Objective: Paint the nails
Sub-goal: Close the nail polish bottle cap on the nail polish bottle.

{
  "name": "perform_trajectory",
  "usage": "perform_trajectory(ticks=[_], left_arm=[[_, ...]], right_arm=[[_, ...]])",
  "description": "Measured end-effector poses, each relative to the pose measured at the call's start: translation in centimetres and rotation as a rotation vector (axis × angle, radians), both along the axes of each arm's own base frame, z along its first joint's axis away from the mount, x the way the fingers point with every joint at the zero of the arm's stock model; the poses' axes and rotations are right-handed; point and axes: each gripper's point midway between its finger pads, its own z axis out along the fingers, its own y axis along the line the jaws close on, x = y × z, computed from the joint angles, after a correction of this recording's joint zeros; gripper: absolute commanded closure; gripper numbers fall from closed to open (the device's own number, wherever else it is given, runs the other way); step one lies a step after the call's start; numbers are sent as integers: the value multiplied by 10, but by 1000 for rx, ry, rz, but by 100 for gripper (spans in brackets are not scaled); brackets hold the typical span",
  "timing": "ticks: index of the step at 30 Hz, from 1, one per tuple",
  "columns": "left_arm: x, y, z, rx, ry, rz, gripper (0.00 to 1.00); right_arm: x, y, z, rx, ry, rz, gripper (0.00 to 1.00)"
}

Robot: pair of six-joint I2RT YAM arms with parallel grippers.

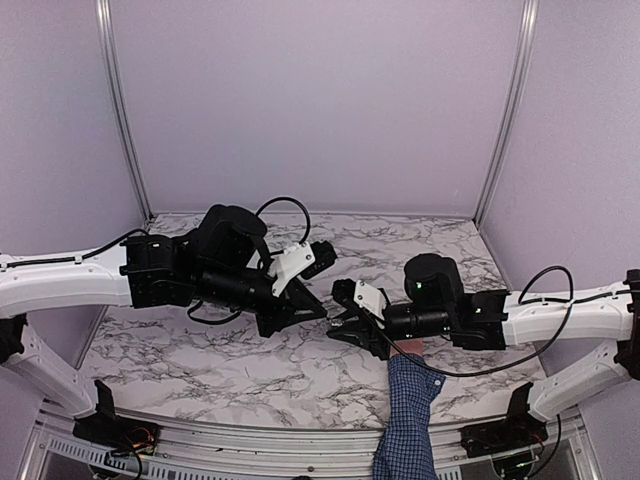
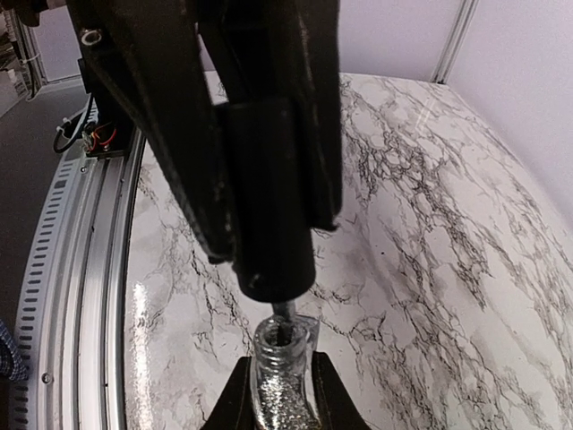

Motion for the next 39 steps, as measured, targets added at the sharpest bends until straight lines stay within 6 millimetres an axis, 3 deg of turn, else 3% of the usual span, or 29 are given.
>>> perform_trajectory(ticks=[39], left_arm=[[-5,-10,-21,32,48,-16,100]], right_arm=[[-7,2,-1,-14,6,26,100]])
